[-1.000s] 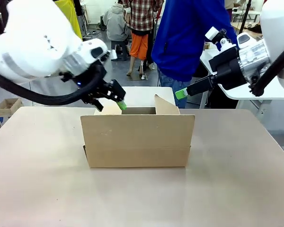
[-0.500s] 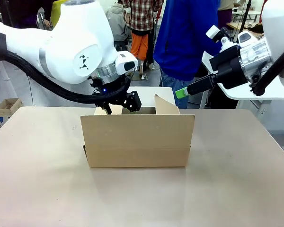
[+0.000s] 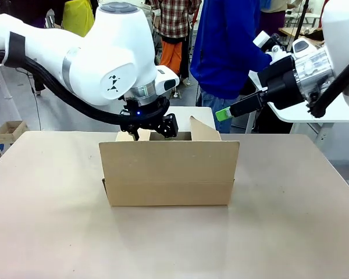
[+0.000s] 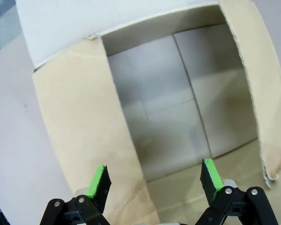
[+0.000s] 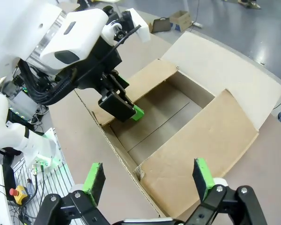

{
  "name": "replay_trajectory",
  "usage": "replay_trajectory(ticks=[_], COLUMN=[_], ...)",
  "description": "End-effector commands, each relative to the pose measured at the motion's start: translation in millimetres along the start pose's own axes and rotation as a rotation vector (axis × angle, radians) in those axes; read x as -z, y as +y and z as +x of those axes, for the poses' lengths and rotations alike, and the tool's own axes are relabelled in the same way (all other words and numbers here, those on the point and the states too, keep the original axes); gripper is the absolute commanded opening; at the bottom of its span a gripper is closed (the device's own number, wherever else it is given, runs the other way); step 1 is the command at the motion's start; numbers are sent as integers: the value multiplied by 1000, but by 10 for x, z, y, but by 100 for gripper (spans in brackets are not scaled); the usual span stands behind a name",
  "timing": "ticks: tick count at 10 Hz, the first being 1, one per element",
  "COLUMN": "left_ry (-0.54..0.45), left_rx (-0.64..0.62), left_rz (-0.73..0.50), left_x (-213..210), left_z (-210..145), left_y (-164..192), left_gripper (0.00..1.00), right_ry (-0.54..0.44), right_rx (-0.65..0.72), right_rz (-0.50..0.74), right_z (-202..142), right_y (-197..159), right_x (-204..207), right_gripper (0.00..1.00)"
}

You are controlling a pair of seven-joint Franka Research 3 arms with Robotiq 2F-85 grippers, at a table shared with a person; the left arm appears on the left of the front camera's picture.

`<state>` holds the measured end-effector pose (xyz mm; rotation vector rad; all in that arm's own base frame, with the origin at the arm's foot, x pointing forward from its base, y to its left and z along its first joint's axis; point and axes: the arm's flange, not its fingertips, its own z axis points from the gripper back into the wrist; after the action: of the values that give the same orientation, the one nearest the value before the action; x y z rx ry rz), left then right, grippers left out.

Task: Pack the gift set into the box.
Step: Place both hands on the side flaps of the Package Box and spread them outward.

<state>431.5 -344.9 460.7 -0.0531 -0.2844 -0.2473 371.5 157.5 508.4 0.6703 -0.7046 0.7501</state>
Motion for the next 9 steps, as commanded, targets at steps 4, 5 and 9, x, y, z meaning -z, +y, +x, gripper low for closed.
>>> replay_trajectory(ticks=[4,5,9], left_ry=[17,22,46], left_rx=[-46,-49,-141], left_rz=[163,186,307], left_x=[229,268,362], left_z=[134,142,121], left_y=[-187,-194,-124], left_gripper=[100,100,100], right_ry=[2,2,2], right_rx=[0,0,0], right_rz=[0,0,0], right_z=[-23,-23,-23], right_y=[29,29,29], right_x=[2,2,2], right_gripper=[100,100,100])
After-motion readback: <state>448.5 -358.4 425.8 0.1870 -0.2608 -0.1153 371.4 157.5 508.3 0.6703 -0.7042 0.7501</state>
